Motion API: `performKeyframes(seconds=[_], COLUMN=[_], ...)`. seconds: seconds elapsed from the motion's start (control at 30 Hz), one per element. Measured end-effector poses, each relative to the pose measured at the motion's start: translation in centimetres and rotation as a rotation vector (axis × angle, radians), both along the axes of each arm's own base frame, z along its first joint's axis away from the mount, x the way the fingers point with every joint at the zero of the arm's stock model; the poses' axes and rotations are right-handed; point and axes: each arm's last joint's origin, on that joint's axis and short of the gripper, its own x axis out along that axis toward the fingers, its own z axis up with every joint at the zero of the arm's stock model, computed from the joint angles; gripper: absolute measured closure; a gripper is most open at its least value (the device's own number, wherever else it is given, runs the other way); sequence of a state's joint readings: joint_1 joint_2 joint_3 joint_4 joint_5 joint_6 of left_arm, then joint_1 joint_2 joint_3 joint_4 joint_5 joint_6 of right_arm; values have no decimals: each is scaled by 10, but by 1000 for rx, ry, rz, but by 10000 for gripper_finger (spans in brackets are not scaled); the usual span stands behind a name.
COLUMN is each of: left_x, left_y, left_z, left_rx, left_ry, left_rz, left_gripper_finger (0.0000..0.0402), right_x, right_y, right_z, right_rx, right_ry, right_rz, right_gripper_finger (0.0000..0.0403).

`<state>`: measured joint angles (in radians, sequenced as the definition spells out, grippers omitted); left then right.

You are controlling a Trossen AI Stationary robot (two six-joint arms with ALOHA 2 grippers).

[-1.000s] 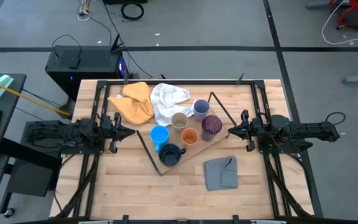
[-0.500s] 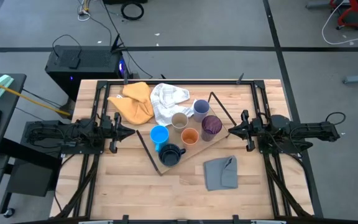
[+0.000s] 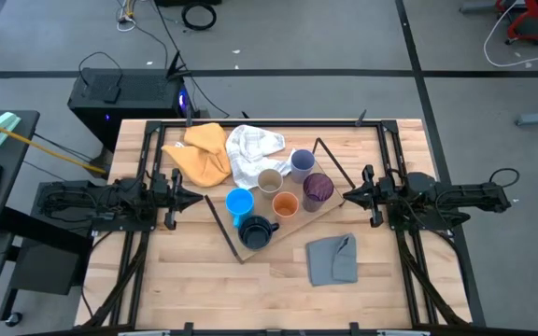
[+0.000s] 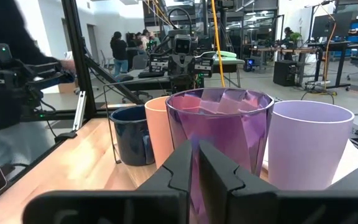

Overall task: Stack small to large cups/mugs on shelf
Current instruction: Return to Home Position

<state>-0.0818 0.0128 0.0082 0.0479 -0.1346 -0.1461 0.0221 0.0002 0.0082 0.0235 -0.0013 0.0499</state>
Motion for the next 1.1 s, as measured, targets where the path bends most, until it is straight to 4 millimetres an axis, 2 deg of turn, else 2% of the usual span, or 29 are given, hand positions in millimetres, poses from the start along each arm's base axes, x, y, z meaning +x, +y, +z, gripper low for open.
performKeyframes(seconds=[0.3, 0.7, 1.1], left_x=[0, 0, 0], left_y=[0, 0, 0], left_z=[0, 0, 0], left_rx=[0, 0, 0], left_ry=[0, 0, 0], left_rz=[1, 0, 0], left_gripper_finger=[365, 381, 365], right_x=[0, 0, 0], right_y=[0, 0, 0], right_z=[0, 0, 0], right_rx=[0, 0, 0], right_ry=[0, 0, 0], right_rz=[0, 0, 0], right_gripper_finger=[371, 370, 371])
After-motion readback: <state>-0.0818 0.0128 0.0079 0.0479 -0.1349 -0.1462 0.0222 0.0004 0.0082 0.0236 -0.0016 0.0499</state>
